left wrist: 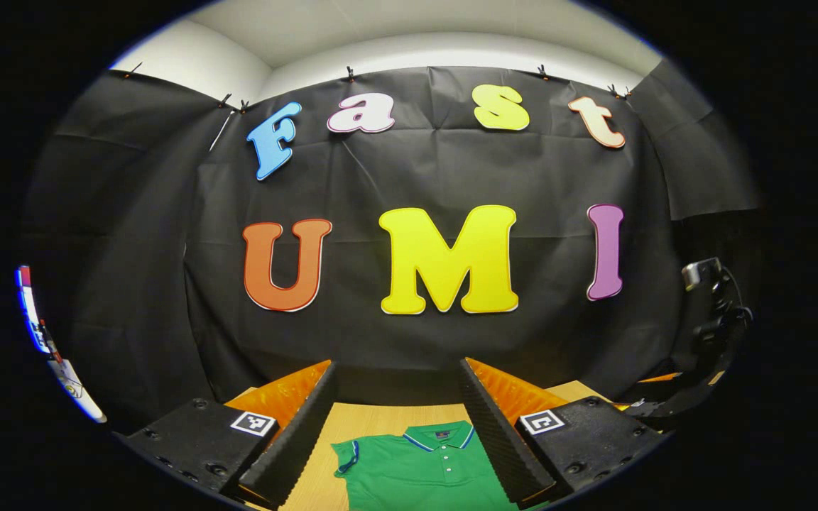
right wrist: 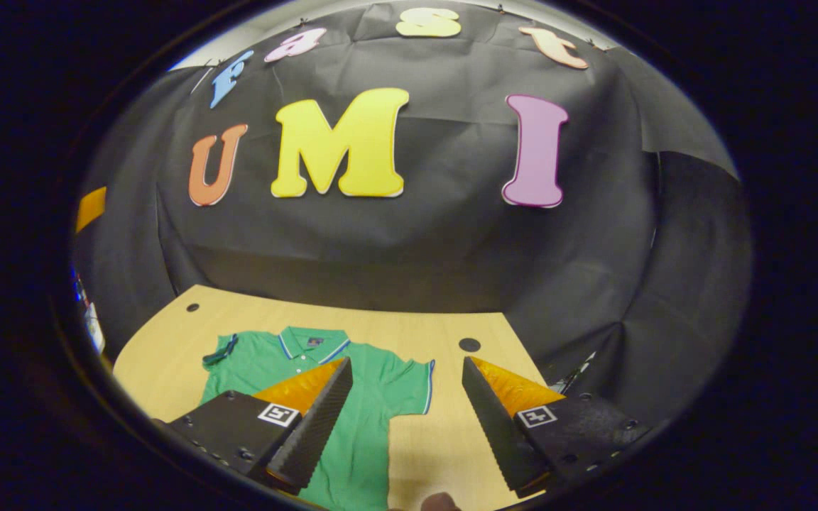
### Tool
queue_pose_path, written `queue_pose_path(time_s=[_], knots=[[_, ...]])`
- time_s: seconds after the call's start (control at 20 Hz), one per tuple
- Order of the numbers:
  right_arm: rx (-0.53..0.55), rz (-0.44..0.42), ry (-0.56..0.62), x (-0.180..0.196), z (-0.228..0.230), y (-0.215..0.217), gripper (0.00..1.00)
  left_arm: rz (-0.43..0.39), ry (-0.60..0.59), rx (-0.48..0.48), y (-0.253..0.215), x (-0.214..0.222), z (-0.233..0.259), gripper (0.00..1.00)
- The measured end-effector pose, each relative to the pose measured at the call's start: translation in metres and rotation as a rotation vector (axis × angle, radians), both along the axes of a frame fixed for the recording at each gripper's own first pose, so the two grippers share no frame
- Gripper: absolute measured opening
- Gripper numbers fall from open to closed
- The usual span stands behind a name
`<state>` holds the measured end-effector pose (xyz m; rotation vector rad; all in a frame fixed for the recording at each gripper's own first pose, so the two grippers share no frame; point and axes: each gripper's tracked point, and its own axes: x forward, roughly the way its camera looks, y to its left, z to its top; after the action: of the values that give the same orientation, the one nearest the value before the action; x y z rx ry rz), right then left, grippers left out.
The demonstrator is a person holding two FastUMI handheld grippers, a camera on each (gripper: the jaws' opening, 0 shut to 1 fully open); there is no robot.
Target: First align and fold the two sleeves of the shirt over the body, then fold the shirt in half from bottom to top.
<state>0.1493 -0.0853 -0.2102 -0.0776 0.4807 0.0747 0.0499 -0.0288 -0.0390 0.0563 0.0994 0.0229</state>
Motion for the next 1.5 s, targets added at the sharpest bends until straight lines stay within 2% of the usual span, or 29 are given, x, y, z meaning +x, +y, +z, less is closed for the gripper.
queue_pose_path(time_s=[0.15, 0.35, 0.6, 0.95, 1.05, 1.2, 1.35, 1.4, 1.45, 1.5], knots=[[0.024, 0.015, 0.096, 0.032, -0.042, -0.003, 0.95, 0.019, 0.012, 0.01, 0.005, 0.009, -0.006, 1.0], [0.009, -0.014, 0.199, 0.071, -0.098, -0.019, 0.95, 0.026, 0.029, -0.013, 0.005, 0.02, -0.018, 1.0], [-0.012, -0.007, 0.312, 0.103, -0.161, -0.024, 0.95, 0.043, 0.016, 0.031, 0.013, 0.034, -0.016, 1.0], [-0.017, 0.01, 0.395, 0.138, -0.213, -0.026, 0.97, 0.057, 0.042, 0.049, 0.005, 0.045, -0.023, 1.0], [-0.009, 0.0, 0.414, 0.142, -0.224, -0.029, 0.95, 0.057, 0.052, 0.067, 0.0, 0.048, -0.024, 1.0], [0.011, -0.005, 0.441, 0.145, -0.236, -0.034, 0.82, 0.05, 0.044, 0.079, -0.01, 0.05, -0.02, 1.0], [0.036, 0.002, 0.46, 0.144, -0.241, -0.032, 0.77, 0.05, 0.061, 0.072, -0.017, 0.054, -0.025, 1.0], [0.034, 0.011, 0.468, 0.145, -0.245, -0.032, 0.65, 0.053, 0.068, 0.065, -0.019, 0.054, -0.028, 1.0], [0.032, 0.023, 0.465, 0.147, -0.246, -0.031, 0.67, 0.054, 0.073, 0.056, -0.021, 0.054, -0.029, 1.0], [0.049, 0.027, 0.468, 0.15, -0.253, -0.032, 0.55, 0.056, 0.076, 0.048, -0.022, 0.053, -0.029, 1.0]])
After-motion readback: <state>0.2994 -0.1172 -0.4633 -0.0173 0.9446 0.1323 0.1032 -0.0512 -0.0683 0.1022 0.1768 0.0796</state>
